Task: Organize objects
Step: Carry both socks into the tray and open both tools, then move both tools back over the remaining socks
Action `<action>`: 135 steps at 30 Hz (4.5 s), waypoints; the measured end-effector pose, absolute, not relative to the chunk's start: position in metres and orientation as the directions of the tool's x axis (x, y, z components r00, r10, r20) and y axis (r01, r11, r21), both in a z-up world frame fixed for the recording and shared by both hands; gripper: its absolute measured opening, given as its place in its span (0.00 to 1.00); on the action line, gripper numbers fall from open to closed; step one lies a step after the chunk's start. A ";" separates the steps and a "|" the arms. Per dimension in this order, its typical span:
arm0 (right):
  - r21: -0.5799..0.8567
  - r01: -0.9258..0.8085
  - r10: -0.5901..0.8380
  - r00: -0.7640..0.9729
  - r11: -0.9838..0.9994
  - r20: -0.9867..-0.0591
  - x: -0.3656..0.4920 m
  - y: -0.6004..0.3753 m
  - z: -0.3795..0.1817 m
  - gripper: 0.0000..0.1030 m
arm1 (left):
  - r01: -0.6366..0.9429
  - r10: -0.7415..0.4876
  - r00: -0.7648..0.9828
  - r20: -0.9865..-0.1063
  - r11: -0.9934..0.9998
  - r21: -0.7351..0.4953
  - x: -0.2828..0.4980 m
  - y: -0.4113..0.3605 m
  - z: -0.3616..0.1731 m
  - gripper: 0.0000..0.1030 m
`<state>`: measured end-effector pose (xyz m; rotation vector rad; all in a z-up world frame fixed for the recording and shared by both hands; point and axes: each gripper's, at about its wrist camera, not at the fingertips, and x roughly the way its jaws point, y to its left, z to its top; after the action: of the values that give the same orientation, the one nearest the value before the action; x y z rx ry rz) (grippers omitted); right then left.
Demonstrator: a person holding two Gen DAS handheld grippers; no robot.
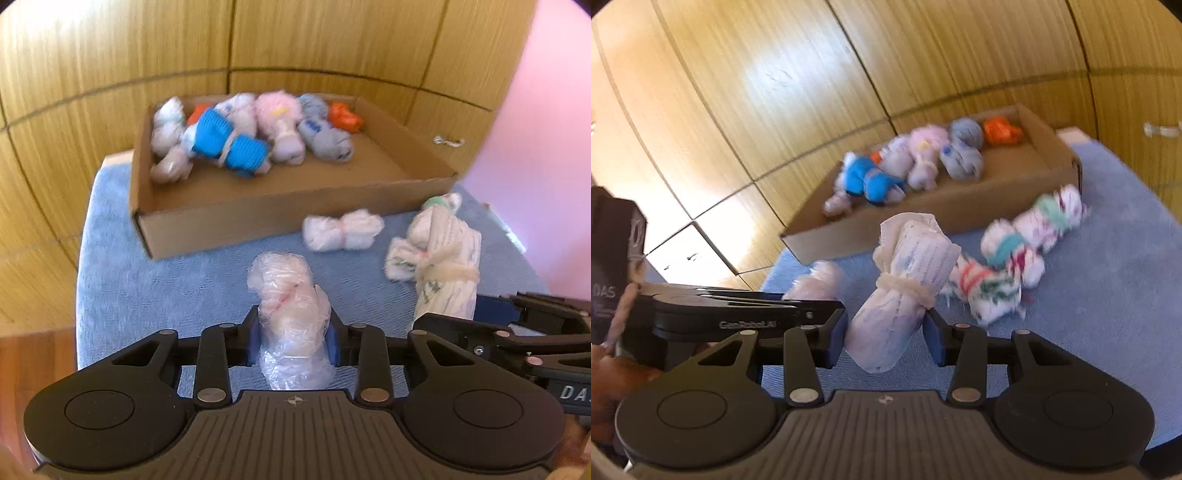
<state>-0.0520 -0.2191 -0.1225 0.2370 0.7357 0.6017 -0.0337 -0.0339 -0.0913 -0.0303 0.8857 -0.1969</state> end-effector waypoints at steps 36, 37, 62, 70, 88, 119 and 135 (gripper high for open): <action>-0.200 -0.730 0.412 0.565 0.653 -0.715 0.171 -0.228 -0.099 0.40 | 0.269 -0.247 0.615 -0.749 0.958 -0.096 0.197 -0.135 -0.111 0.39; -0.198 -0.736 0.412 0.556 0.648 -0.722 0.176 -0.226 -0.103 0.40 | 0.268 -0.255 0.611 -0.749 0.957 -0.107 0.199 -0.133 -0.113 0.39; -0.266 -0.759 0.397 0.564 0.594 -0.724 0.183 -0.205 -0.123 0.70 | 0.240 -0.282 0.603 -0.747 0.956 -0.168 0.216 -0.138 -0.121 0.54; -0.255 -0.754 0.401 0.566 0.605 -0.721 0.181 -0.208 -0.118 0.70 | 0.218 -0.268 0.615 -0.741 0.962 -0.167 0.209 -0.132 -0.108 0.65; -0.249 -0.711 0.379 0.599 0.658 -0.706 0.164 -0.203 -0.102 0.79 | 0.185 -0.220 0.661 -0.718 0.974 -0.128 0.180 -0.120 -0.079 0.83; 0.035 -0.443 0.385 0.733 0.896 -0.562 0.033 -0.260 -0.078 0.90 | 0.140 -0.130 0.779 -0.613 0.990 -0.032 0.030 -0.038 -0.066 0.91; 0.125 -0.379 0.379 0.728 0.917 -0.571 -0.041 -0.243 -0.138 0.90 | 0.162 -0.158 0.694 -0.702 0.985 -0.061 0.026 -0.064 -0.129 0.91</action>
<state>-0.0412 -0.2434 -0.1379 -0.0007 0.6296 0.4179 0.0256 -0.0640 -0.1292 0.0058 0.7836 -0.1784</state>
